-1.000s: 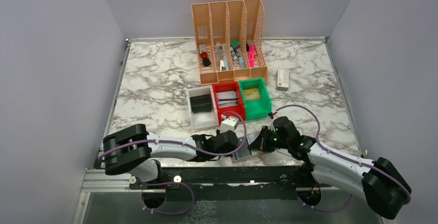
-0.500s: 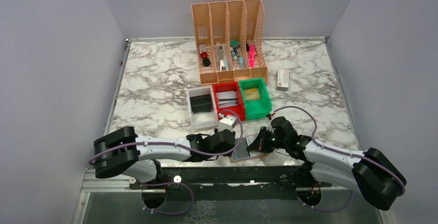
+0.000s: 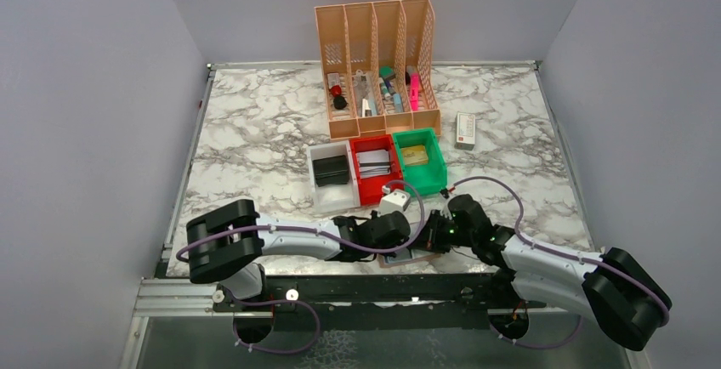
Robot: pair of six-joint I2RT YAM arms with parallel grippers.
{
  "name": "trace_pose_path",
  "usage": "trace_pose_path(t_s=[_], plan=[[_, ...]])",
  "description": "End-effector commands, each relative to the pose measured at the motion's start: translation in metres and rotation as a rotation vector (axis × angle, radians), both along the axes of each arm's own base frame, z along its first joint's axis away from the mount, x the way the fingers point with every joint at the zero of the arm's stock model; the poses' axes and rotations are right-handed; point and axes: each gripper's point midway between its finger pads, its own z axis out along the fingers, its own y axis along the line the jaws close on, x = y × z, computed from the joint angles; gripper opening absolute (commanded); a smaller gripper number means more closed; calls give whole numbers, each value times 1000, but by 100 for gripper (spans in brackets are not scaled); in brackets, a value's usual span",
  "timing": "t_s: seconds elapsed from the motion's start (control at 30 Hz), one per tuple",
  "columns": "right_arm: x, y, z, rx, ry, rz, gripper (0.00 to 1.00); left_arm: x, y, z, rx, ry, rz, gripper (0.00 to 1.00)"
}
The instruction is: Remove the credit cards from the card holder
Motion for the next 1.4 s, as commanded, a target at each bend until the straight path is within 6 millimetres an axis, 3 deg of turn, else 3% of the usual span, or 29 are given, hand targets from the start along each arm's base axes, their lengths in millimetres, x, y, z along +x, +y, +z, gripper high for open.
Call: trace_pose_path(t_s=[0.0,0.23,0.57,0.93,1.07,1.2,1.37], plan=[[-1,-8,-8,-39,7,-18,1,-13,35,-31,168,51,13,15],[3,-8,-3,-47,-18,-19,1,-17,45,-40,234,60,5,0],[5,-11,4,-22,-31,-61,1,-22,51,-45,260,64,13,0],[3,-13,-1,-22,-7,-82,1,-27,41,-22,178,40,-6,0],[1,-5,5,6,-22,-29,9,-28,36,-17,157,31,-16,0],[-4,7,15,72,-38,51,20,-26,30,-3,116,10,-16,11],[-6,13,14,74,-34,99,24,-28,30,5,85,11,-18,21]])
